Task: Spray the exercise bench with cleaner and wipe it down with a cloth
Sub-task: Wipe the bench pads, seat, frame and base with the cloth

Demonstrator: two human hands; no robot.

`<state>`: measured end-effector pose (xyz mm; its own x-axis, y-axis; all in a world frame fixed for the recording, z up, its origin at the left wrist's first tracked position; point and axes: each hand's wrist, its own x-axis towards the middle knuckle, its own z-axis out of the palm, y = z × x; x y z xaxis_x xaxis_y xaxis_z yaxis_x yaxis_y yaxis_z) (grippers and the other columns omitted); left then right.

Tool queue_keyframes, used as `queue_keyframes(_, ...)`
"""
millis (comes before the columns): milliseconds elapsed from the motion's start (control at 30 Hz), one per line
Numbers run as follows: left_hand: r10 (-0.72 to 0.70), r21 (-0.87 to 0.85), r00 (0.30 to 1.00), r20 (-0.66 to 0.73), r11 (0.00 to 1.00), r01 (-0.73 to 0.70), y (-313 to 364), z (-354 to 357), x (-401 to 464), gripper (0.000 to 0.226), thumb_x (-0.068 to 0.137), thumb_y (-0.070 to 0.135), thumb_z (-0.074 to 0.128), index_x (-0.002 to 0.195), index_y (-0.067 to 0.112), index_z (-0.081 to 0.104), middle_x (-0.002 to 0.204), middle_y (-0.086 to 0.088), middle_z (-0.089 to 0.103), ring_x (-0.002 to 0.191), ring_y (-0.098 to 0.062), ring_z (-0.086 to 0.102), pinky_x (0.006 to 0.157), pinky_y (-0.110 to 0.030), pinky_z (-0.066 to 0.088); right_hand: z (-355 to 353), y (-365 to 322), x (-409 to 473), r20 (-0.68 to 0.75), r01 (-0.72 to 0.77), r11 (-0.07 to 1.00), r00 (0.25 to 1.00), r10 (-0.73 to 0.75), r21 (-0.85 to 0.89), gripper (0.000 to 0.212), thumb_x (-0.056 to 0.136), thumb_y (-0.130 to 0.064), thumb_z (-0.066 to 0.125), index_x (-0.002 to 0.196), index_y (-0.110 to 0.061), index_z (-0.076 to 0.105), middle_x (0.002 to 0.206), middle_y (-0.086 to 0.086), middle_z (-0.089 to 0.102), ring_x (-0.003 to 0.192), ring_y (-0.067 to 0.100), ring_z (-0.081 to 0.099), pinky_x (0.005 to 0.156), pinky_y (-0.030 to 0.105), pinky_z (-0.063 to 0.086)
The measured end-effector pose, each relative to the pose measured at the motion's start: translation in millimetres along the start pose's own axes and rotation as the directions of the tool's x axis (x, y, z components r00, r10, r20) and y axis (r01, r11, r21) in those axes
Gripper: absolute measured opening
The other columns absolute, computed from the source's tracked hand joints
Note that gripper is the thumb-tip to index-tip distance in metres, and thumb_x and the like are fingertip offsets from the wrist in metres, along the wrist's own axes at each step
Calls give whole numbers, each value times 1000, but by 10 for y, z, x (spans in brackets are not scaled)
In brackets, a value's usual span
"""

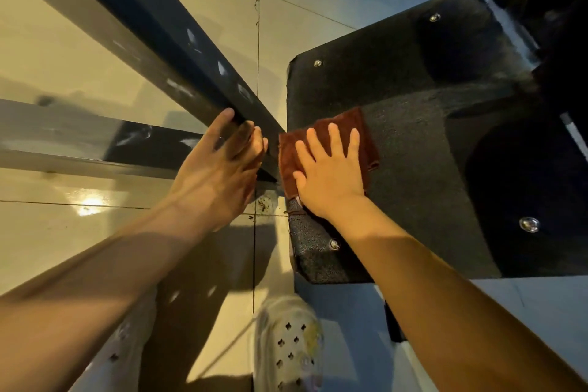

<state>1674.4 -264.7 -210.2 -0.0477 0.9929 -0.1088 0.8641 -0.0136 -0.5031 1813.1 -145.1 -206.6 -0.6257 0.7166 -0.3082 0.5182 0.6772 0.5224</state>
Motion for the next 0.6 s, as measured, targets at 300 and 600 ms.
queue_keyframes(300, 24, 31, 1000, 2, 999, -24, 12, 72, 35, 63, 101, 42, 9, 153, 10, -1, 159, -12, -1, 148, -34, -7, 103, -58, -26, 155, 66, -776, 28, 180, 972, 982, -186, 152, 62, 87, -43, 24, 132, -22, 62, 142, 3, 54, 134, 29, 47, 111, 51, 15)
queue_keyframes(600, -23, -83, 999, -38, 996, 20, 0, -22, -5, 66, 94, 37, -1, 155, 12, 10, 160, -10, 12, 149, -32, 2, 108, -55, -22, -97, 57, 298, 114, 140, 990, 984, -139, -3, 58, 104, -41, 19, 156, -26, -1, 164, 1, -9, 148, 37, -14, 112, 63, -13)
